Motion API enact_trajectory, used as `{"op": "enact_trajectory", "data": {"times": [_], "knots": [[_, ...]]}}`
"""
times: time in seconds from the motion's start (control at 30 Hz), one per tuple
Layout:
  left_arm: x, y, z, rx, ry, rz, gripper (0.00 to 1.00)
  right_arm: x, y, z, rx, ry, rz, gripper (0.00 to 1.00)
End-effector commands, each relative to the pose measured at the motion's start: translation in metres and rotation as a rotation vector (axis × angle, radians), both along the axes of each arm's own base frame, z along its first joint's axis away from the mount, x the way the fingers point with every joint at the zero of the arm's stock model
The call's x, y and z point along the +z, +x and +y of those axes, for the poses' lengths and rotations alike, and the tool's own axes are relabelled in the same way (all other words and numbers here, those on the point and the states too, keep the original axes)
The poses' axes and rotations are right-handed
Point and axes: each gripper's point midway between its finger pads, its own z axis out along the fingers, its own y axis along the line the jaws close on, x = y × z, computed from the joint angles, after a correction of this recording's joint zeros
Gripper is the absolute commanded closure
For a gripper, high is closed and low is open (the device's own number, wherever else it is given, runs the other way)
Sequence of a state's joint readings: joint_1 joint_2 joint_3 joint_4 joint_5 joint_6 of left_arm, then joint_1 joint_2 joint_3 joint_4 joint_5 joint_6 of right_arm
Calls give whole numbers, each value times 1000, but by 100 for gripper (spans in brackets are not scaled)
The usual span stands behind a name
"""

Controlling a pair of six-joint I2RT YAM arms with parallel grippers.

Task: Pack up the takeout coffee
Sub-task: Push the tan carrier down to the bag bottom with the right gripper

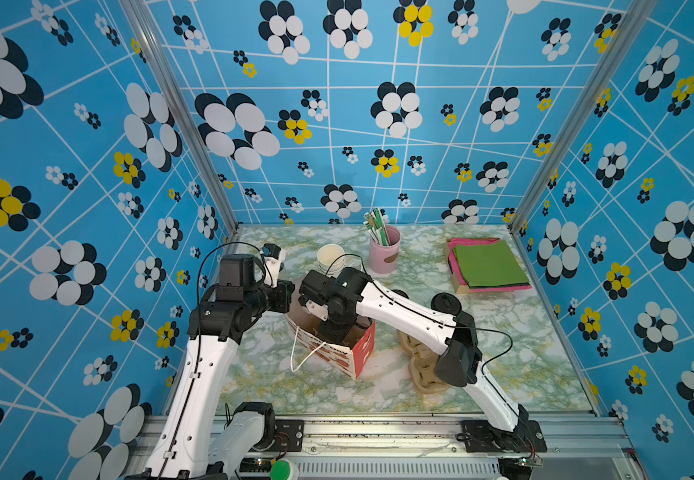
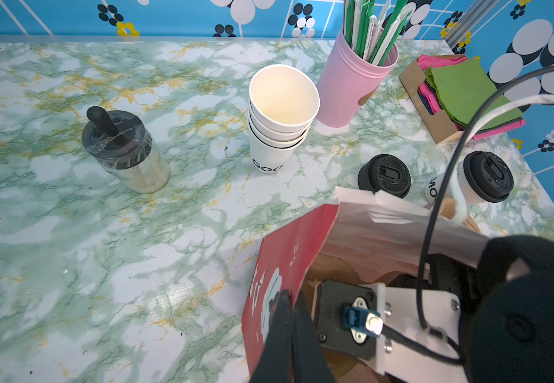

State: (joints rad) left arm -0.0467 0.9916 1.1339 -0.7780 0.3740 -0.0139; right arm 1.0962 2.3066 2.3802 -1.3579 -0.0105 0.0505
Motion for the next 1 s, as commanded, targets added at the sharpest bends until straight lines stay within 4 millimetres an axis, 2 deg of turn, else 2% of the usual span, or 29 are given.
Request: {"op": "enact_trajectory", "data": {"times": [0.0,0.37,0.6,0.8,0.97], "knots": [[2,1,0,-15,2,-23,100,-13,-3,-3,-32,-31,62,66],[3,2,1,-9,7,-27,100,-59,1,-5,-46,-117,111,65],[2,2,3,0,10,-23,100,-80,0,-8,-55,-162,138,63],[1,2,3,3,11,-20,100,-87,-1,-10,-55,-183,149,60],[-1,1,4,9,16,-14,100,-75,0,-7,-50,-152,136,57]]}}
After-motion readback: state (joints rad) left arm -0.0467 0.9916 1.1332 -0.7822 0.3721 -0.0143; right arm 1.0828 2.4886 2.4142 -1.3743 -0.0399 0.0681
